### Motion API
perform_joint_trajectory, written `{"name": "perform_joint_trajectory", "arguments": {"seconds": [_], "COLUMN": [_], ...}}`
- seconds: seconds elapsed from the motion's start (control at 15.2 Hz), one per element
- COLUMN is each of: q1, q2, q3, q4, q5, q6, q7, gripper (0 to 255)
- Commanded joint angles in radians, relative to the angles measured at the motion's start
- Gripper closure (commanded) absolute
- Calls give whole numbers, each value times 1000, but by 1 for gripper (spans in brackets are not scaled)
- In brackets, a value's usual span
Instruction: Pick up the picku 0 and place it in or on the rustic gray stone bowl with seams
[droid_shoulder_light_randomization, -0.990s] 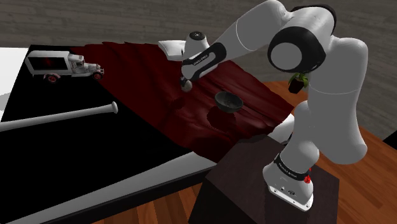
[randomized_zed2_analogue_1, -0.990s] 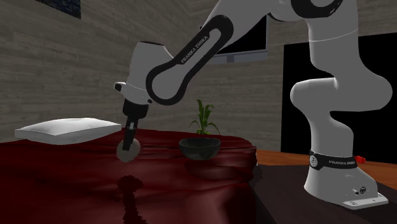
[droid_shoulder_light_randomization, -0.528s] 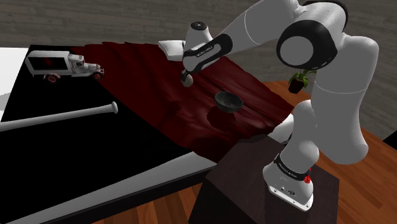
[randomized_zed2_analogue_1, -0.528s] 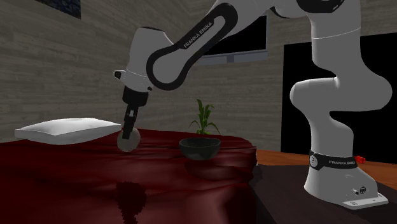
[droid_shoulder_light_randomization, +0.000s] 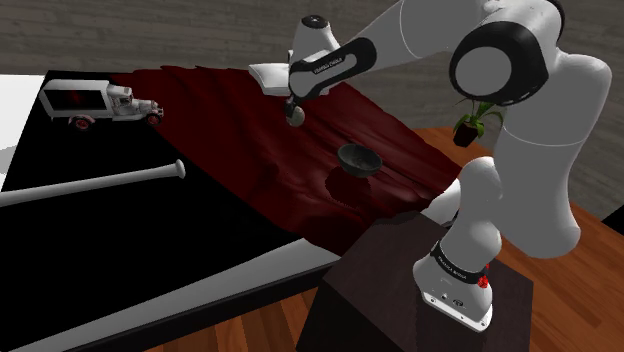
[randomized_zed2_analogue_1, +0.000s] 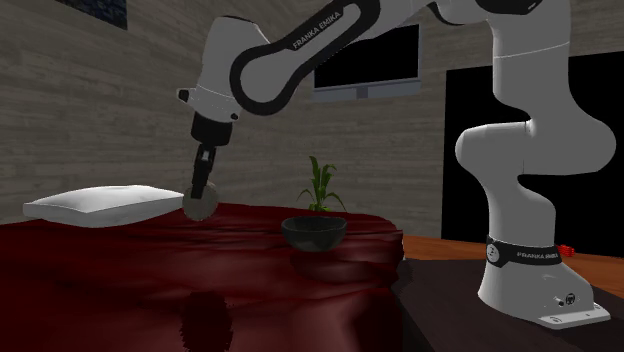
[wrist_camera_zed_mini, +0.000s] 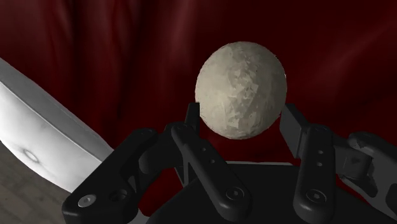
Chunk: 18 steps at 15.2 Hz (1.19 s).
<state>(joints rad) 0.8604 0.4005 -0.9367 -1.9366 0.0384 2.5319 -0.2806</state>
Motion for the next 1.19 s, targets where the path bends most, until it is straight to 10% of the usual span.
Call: {"name": "perform_joint_trajectory", "arguments": {"seconds": [0.0,0.33,0.59,0.73,1.12], "q1": [11,145,332,260,-11], "q2": [-17,-165,-472,-641,-939], "q3": [-14,-144,-317,-236,-6], "q4": [6,-123,-269,-327,-518], "q5": [-14,-168,-601,-805,-1016], "q6": [-19,-5,-49,-122,-249], "q7": [3,75,332,447,516], "gripper": [255,255,255,255,255]}}
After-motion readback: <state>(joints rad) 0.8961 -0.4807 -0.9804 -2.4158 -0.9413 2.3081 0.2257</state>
